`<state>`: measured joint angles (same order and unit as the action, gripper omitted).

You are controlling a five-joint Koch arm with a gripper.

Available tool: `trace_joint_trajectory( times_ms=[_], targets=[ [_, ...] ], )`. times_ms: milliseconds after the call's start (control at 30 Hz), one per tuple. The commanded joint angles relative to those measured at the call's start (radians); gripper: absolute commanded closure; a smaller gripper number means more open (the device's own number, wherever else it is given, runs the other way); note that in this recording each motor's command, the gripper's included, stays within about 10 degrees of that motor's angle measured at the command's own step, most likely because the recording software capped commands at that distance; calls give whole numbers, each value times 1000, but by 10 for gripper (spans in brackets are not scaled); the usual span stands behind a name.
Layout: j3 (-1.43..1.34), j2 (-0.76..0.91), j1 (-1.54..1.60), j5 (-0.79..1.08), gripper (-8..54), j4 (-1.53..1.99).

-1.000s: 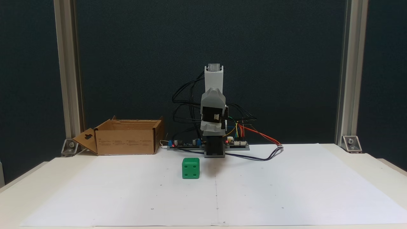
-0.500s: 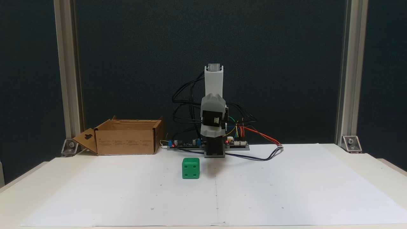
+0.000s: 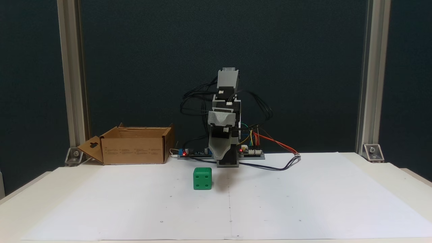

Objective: Grasp a green dice and put it in the bin.

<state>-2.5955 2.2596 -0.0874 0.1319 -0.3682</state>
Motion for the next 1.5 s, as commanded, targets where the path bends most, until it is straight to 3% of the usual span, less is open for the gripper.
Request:
trace_joint_trajectory(
  times_ms=[0,167,700,867,1233,1467],
  targets=[
    [110,109,-18,-31,18,156],
    [324,107,-44,-34,19,494],
    [640,92,-181,-60,13,1515],
    [709,17,-242,-31,4,1592],
    [856,-216,-390,252,-3,1536],
    [874,-282,-442,454,-3,1508]
  ],
)
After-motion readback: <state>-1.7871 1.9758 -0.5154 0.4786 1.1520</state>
